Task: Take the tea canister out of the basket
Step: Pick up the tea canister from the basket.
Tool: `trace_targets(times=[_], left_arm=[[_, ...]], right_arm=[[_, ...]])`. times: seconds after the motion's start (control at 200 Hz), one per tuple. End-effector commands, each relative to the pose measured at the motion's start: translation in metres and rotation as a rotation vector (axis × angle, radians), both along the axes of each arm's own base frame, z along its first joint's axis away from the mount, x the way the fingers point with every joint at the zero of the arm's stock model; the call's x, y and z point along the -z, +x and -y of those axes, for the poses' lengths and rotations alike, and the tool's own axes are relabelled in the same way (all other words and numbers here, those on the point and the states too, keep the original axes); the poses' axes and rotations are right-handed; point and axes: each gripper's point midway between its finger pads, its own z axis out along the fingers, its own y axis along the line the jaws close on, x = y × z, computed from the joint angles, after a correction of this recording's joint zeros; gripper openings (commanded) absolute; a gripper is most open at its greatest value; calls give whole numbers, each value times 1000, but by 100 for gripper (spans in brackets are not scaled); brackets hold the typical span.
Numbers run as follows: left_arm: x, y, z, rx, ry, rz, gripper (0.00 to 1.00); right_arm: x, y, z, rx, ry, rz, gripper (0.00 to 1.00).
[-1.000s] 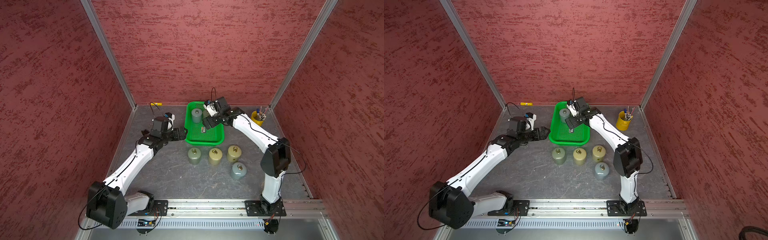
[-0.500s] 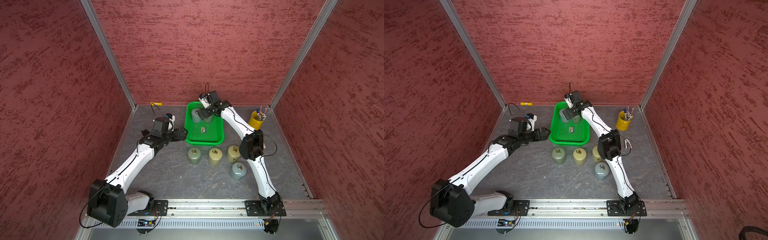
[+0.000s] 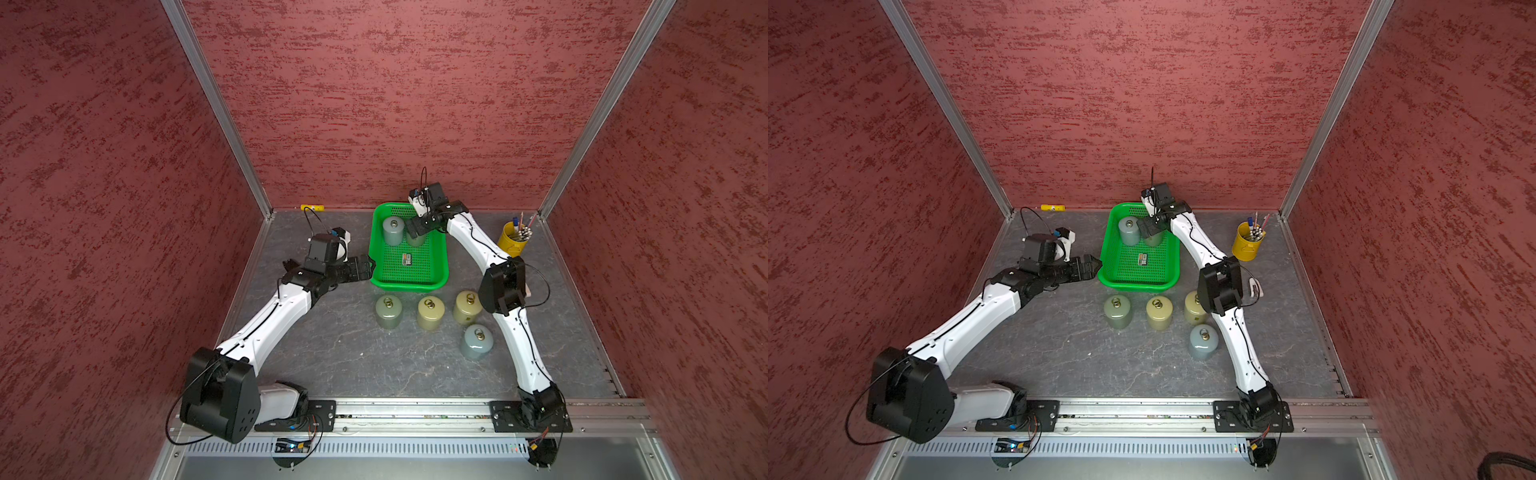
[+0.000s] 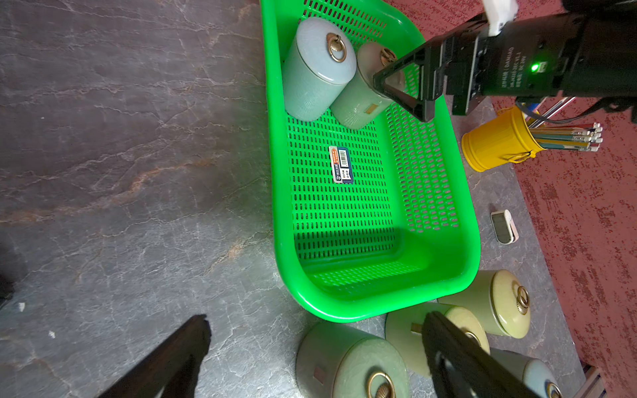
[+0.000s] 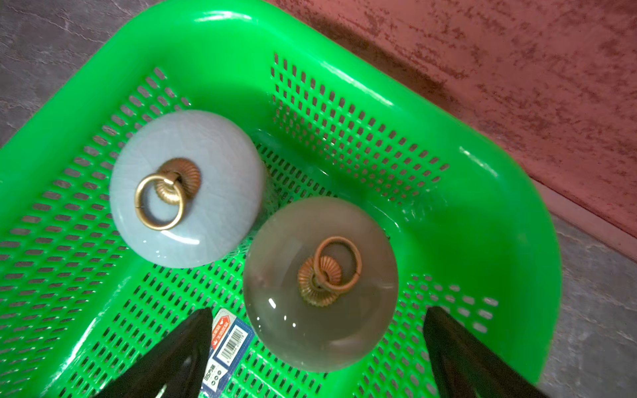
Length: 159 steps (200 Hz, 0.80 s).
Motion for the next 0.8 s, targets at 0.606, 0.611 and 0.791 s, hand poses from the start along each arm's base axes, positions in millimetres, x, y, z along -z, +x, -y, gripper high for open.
trace_targets(times=[0.606,0.611,0.791], left_arm=[[-5,9,1,9,0,19,100],[-5,9,1,9,1,18,100],[-5,10,1,8,0,17,100]], right_arm=[[19,20,-13,-29,61,20,98],[19,20,-13,-28,60,20,98],[25,25,-11,-21,54,29,99]])
